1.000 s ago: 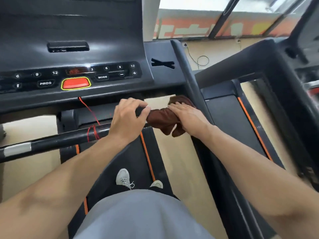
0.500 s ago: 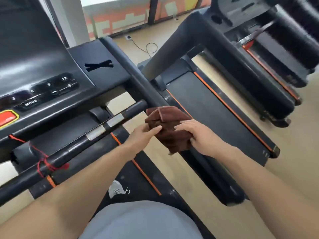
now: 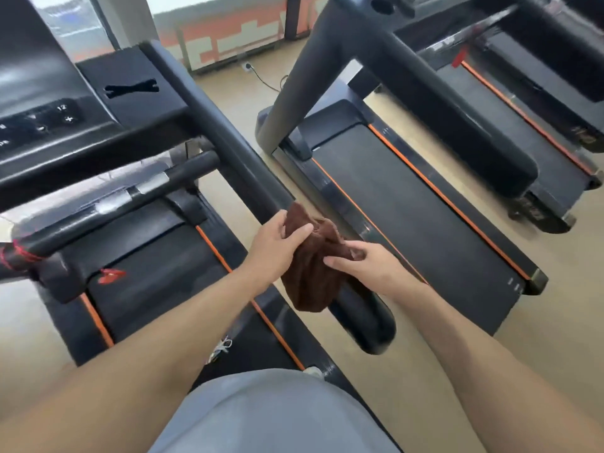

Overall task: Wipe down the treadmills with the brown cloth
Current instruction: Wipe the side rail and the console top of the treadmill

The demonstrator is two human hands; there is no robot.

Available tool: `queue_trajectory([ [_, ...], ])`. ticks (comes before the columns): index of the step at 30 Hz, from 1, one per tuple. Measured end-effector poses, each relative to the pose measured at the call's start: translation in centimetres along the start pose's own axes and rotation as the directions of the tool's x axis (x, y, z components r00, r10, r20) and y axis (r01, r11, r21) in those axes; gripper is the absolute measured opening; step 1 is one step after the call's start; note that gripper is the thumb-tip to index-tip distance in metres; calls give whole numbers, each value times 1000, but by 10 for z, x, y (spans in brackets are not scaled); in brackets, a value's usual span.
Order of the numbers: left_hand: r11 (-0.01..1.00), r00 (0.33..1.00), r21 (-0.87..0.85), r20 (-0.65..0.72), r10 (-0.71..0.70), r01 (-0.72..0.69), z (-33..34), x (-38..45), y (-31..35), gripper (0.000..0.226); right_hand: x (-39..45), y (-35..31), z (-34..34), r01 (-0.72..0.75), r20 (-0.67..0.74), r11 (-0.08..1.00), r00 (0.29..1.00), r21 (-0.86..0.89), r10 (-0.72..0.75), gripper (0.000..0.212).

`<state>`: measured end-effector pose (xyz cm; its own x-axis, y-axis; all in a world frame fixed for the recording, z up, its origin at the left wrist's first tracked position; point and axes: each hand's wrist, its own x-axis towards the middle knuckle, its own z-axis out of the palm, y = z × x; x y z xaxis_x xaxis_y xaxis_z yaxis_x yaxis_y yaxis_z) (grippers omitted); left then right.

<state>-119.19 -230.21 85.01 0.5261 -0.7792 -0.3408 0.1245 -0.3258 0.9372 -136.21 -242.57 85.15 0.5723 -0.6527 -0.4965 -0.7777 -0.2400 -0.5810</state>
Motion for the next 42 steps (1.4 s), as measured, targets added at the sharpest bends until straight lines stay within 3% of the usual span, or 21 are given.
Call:
queue_trajectory([
  [4, 994, 994, -82, -76, -76, 70, 18, -30, -18, 16, -5, 29, -7, 48, 38, 981, 998, 186, -56, 54],
  [7, 991, 983, -115, -165, -84, 66, 34, -57, -26, 12, -23, 39, -4, 238, 1, 907, 967, 348, -254, 31],
  [8, 989, 978, -136, -191, -79, 54, 38, -63, -27, 13, -31, 40, -5, 274, -19, 866, 956, 418, -293, 33],
  [13, 980, 919, -154, -391, 55, -124, 40, -82, -13, 12, -56, 36, -24, 250, -88, 600, 954, 760, -287, 39],
  [17, 953, 895, -145, -404, 189, -267, 27, -81, 13, 14, -69, 29, -47, 340, -212, 484, 930, 806, -301, 37],
  [20, 941, 922, -171, -314, 228, -292, 21, -74, 25, 16, -77, 29, -72, 383, -204, 547, 910, 745, -361, 35],
  [22, 948, 963, -224, -196, 183, -226, 19, -71, 22, 14, -80, 32, -89, 316, -50, 707, 928, 632, -370, 37],
  [25, 979, 997, -204, 77, 31, -14, 18, -81, 7, 11, -84, 38, -108, 240, 235, 946, 928, 219, -290, 33],
  [27, 988, 964, -113, 254, -77, 109, 23, -94, -2, 12, -90, 37, -119, 182, 369, 981, 910, 61, -191, 28],
  [29, 984, 948, -106, 301, -105, 143, 28, -101, -7, 12, -93, 33, -131, 104, 404, 993, 907, 58, -119, 29],
  [32, 977, 986, -187, 147, -76, 103, 30, -88, -12, 12, -75, 27, -133, 88, 210, 996, 974, 8, -88, 35],
  [33, 980, 996, -185, 59, -67, 77, 29, -78, -18, 11, -62, 26, -126, 84, 99, 994, 992, -74, -76, 47],
  [35, 988, 979, -139, -180, -97, 73, 28, -59, -29, 11, -42, 20, -102, 60, -96, 937, 990, -345, -99, 89],
  [36, 989, 939, -111, -319, -129, 98, 26, -52, -34, 20, -34, 19, -84, 73, -112, 921, 986, -383, -125, 107],
  [38, 986, 850, -45, -501, -163, 163, 21, -48, -38, 35, -30, 14, -42, 173, 62, 941, 985, -291, -162, 108],
  [39, 982, 842, -3, -514, -165, 191, 19, -48, -40, 34, -33, 15, -17, 192, 157, 955, 975, -227, -158, 106],
  [40, 979, 867, 42, -473, -157, 200, 18, -49, -41, 30, -35, 20, 8, 193, 162, 955, 974, -223, -159, 109],
  [42, 976, 937, 83, -309, -165, 199, 23, -47, -47, 29, -35, 22, 41, 139, -37, 913, 985, -385, -166, 111],
])
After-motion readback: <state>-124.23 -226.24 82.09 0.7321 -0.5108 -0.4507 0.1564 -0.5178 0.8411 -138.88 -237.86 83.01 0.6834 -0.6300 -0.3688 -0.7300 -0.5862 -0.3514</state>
